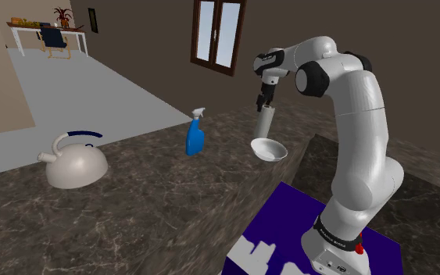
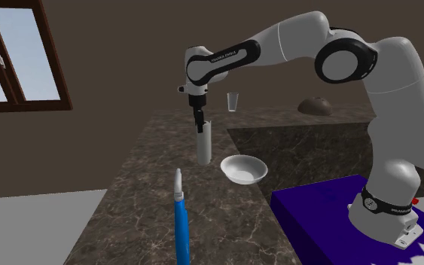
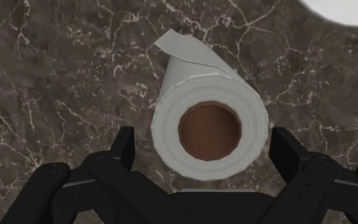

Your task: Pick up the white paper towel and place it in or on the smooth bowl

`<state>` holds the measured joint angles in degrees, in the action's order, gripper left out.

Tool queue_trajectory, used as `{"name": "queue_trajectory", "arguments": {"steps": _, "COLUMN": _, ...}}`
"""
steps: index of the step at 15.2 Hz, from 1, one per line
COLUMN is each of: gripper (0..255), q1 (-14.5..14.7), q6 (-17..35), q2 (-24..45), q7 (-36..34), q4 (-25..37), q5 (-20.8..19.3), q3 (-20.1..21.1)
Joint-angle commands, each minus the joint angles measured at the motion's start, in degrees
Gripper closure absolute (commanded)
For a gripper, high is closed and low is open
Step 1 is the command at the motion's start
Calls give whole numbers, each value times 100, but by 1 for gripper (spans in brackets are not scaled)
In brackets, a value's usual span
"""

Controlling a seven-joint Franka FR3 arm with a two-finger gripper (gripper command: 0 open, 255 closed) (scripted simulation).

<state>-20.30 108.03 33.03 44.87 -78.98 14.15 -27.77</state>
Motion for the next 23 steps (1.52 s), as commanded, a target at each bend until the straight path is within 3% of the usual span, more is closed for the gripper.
{"name": "queue_trajectory", "arguments": {"steps": 1, "gripper": 0, "q1": 2, "q6": 9, "q2": 0, "q7": -1, "q4": -8, "q5": 1, "q3": 1}}
{"name": "queue_trajectory", "arguments": {"steps": 4, "gripper": 0, "q1": 2, "q6": 8, "q2": 0, "q7": -1, "q4": -6, "q5": 1, "q3": 1}}
{"name": "queue_trajectory", "arguments": {"steps": 5, "gripper": 255, "q1": 2, "q6": 8, "q2": 0, "q7": -1, "q4": -6, "q5": 1, "q3": 1}}
{"name": "queue_trajectory", "arguments": {"steps": 14, "gripper": 255, "q1": 2, "q6": 9, "q2": 0, "q7": -1, "q4": -8, "q5": 1, "q3": 0}}
{"name": "queue_trajectory", "arguments": {"steps": 23, "gripper": 255, "q1": -56, "q6": -628, "q2": -92, "q7": -53, "q4": 557, "q5": -60, "q3": -39}}
